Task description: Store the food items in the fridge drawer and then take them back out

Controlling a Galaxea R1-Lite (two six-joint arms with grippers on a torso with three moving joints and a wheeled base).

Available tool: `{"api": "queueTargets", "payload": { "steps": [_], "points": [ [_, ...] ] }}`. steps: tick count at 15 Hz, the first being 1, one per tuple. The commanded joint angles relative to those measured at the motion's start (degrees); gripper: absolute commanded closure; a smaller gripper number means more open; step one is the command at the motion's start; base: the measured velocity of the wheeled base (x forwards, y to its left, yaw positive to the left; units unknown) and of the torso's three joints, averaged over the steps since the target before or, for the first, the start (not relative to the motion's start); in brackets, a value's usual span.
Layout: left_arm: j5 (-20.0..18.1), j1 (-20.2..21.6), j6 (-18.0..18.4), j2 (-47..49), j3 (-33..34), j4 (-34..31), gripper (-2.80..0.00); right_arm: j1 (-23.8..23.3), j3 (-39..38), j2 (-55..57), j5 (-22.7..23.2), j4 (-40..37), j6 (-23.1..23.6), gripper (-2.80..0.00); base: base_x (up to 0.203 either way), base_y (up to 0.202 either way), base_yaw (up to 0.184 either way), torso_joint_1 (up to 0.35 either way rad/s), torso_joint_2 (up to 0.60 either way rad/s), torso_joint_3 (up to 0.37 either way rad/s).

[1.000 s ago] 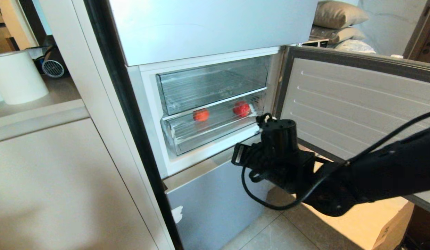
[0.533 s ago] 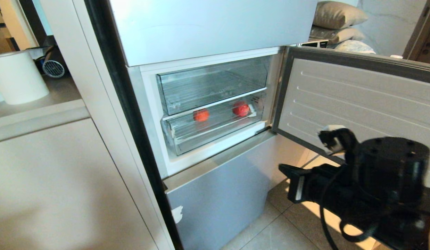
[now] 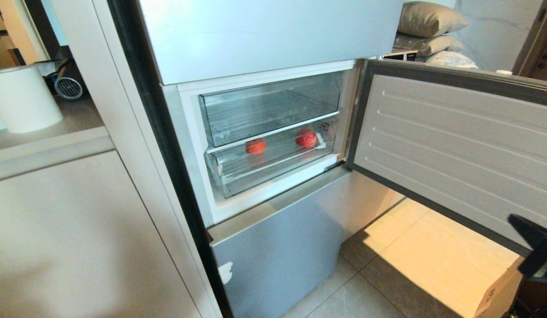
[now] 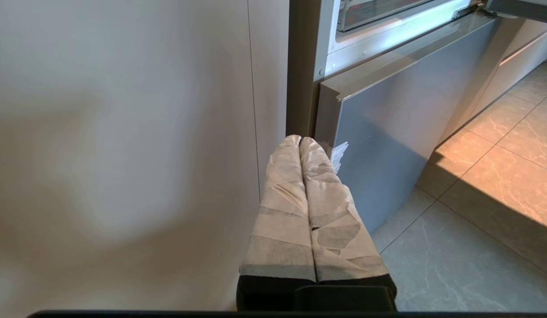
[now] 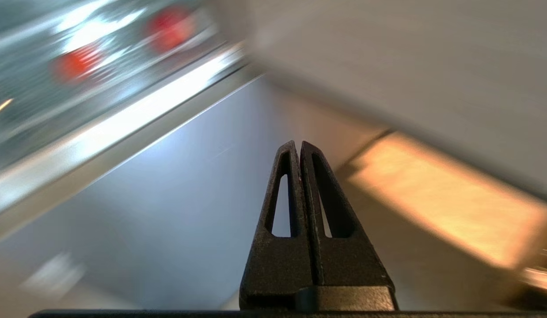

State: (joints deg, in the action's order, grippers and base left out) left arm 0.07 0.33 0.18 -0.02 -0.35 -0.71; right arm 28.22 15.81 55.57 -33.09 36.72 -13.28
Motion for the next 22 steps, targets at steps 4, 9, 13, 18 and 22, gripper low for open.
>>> {"api": "queueTargets", "payload": {
  "steps": [4, 9, 13, 18, 22],
  "points": [
    [0.0, 0.0, 0.0, 0.0, 0.0, 0.0, 0.00, -30.1, -2.6, -33.6, 9.3, -13.6, 3.8, 0.00, 0.000, 0.000, 0.000, 0.000, 0.00, 0.000],
    [0.0, 0.0, 0.0, 0.0, 0.0, 0.0, 0.00, -49.0, 7.3, -24.6, 15.1, -17.8, -6.7, 0.00, 0.000, 0.000, 0.000, 0.000, 0.00, 0.000],
    [0.0, 0.0, 0.0, 0.0, 0.0, 0.0, 0.00, -65.2, 11.6, -5.6, 24.9, -12.5, -16.2, 0.00, 0.000, 0.000, 0.000, 0.000, 0.00, 0.000],
    [0.0, 0.0, 0.0, 0.0, 0.0, 0.0, 0.00, -80.2, 18.4, 15.3, 32.2, 0.9, -24.3, 0.00, 0.000, 0.000, 0.000, 0.000, 0.00, 0.000],
    [0.0, 0.0, 0.0, 0.0, 0.0, 0.0, 0.00, -89.7, 25.6, 25.1, 37.2, 10.1, -27.8, 0.00, 0.000, 0.000, 0.000, 0.000, 0.00, 0.000]
  ]
}}
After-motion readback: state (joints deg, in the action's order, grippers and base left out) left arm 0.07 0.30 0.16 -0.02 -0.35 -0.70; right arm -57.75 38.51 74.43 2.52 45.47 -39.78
